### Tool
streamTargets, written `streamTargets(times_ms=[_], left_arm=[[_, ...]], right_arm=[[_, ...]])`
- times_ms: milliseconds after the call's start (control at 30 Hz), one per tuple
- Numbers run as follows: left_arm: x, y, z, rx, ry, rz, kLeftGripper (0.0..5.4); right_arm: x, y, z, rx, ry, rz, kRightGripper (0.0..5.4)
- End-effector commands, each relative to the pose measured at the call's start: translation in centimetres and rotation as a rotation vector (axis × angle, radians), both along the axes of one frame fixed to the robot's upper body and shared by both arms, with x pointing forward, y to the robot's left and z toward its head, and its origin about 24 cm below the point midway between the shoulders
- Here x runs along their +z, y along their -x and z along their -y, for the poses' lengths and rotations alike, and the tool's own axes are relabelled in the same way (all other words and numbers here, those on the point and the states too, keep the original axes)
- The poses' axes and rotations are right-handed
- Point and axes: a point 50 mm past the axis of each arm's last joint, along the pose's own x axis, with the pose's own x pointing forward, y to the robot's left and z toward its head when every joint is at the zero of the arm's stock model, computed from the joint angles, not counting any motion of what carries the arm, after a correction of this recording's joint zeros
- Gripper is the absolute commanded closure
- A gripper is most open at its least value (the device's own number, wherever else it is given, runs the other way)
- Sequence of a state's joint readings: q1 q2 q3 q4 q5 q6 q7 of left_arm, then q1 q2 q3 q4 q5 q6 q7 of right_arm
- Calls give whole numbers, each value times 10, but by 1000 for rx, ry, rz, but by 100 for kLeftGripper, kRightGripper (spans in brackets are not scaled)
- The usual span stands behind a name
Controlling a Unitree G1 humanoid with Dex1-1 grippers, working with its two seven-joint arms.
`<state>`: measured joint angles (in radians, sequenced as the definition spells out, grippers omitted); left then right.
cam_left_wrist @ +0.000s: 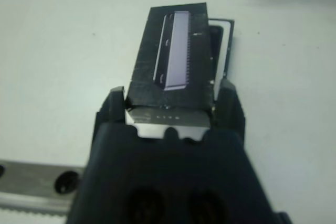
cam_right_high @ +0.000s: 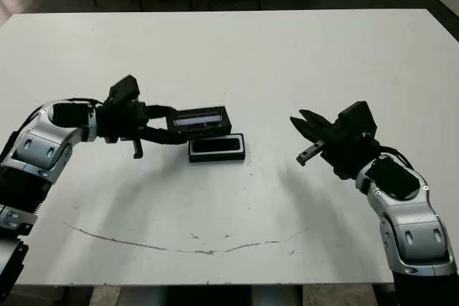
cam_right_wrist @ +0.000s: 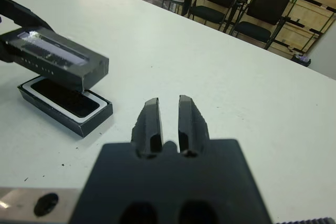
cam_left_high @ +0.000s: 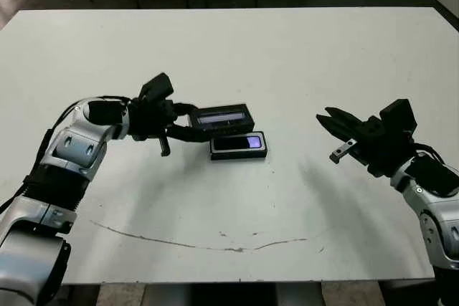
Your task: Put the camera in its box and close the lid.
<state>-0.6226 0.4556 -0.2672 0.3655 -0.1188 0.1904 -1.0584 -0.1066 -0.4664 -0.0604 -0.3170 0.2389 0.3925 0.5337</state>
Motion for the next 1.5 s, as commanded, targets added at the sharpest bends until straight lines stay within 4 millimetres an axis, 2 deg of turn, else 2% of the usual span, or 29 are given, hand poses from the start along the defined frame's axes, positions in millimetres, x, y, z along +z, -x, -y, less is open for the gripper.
streamTargets(times_ms=[33, 233, 533, 1033, 1500], left_arm=[[-8, -1, 2, -11, -36, -31, 467], [-14, -2, 6, -24, -84, -71, 467], [-22, -3, 11, -57, -67, -132, 479], [-19, -1, 19, -121, -113, -126, 482], [-35, 3, 37, -158, -342, -14, 482]], right_arm=[[-2, 0, 3, -1, 14, -13, 540], [-2, -1, 5, -1, 13, -18, 540], [-1, -2, 6, -3, 21, -7, 540], [-4, -2, 7, -15, 31, -9, 540], [-5, -2, 8, -13, 31, -14, 540]])
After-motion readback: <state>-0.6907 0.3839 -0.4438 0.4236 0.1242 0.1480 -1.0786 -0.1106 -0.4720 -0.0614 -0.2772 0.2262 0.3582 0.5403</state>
